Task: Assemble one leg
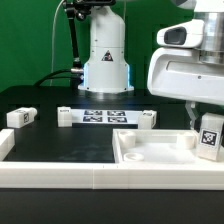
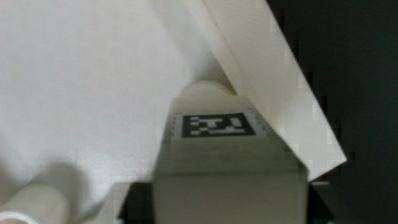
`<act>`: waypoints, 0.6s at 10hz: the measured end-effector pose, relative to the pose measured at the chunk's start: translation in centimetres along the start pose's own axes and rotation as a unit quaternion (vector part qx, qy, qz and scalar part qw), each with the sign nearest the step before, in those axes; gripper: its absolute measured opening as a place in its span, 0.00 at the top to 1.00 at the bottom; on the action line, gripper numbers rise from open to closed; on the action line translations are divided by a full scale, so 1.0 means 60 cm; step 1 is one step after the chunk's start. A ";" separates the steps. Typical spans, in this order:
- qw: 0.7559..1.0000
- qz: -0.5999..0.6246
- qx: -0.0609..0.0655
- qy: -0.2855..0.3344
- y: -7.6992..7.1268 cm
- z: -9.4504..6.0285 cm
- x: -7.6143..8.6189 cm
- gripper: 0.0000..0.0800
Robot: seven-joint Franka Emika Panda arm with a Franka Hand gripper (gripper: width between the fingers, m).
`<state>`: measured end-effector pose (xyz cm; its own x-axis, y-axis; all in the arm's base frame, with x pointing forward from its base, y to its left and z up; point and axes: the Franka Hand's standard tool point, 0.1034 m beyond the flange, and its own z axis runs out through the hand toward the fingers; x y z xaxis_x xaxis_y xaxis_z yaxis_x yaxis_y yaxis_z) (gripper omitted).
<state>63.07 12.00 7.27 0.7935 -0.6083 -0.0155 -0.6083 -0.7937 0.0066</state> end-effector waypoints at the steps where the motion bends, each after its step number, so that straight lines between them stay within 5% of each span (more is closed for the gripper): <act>1: 1.000 0.022 0.001 -0.001 0.000 0.000 0.000 0.63; 4: 0.999 0.035 0.002 -0.003 0.001 0.001 0.001 0.62; 6: 1.000 0.005 0.015 0.009 -0.004 0.002 0.000 0.23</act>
Offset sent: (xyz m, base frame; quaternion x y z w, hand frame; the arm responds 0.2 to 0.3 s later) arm 0.0000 0.0000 0.0000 0.0000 0.0000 0.0000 1.0000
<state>63.21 12.16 7.15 0.7875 -0.6163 0.0018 -0.6161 -0.7873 -0.0230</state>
